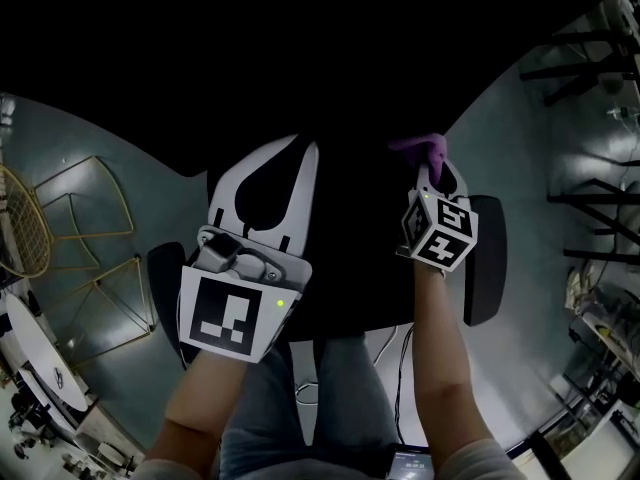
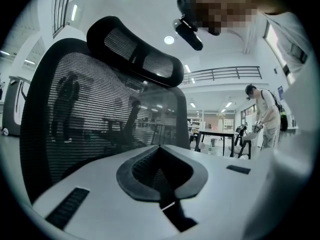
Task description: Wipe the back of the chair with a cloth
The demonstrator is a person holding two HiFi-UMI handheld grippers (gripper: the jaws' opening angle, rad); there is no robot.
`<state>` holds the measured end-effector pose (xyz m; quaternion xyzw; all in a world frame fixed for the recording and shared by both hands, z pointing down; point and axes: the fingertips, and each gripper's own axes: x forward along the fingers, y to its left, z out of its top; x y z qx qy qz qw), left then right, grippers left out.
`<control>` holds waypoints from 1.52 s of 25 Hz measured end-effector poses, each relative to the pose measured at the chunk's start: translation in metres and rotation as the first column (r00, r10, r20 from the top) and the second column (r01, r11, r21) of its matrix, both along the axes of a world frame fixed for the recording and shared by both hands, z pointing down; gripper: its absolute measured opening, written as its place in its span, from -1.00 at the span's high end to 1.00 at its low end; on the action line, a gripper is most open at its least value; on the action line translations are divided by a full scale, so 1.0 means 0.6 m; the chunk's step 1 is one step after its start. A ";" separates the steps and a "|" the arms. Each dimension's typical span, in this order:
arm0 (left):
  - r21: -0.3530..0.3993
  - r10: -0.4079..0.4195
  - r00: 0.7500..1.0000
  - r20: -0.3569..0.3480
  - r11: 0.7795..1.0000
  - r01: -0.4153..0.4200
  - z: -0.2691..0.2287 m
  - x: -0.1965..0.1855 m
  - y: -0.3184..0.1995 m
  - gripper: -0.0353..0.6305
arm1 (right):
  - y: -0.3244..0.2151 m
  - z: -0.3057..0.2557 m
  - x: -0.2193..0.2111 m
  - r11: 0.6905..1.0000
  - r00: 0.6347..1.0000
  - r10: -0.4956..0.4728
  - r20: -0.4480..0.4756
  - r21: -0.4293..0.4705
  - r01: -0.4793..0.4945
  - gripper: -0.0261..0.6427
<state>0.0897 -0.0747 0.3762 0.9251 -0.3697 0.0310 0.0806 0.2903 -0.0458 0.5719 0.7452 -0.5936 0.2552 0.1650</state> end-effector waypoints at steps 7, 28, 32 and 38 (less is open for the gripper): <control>0.009 0.008 1.000 -0.007 1.000 -0.008 -0.027 -0.010 0.001 0.86 | -0.008 -0.055 -0.053 0.996 0.997 -0.083 -0.002 0.036 0.083 0.77; 0.062 0.036 0.999 -0.028 0.997 -0.035 -0.235 -0.088 0.055 0.86 | 0.017 -0.445 -0.234 0.919 0.950 -0.308 0.042 0.271 0.286 0.77; 0.081 0.062 0.998 -0.030 0.995 -0.059 -0.273 -0.085 0.068 0.86 | 0.028 -0.518 -0.254 0.892 0.939 -0.342 0.030 0.324 0.315 0.77; 0.114 0.073 0.997 -0.025 0.991 -0.070 -0.321 -0.086 0.077 0.86 | 0.040 -0.599 -0.271 0.854 0.925 -0.381 0.016 0.389 0.345 0.77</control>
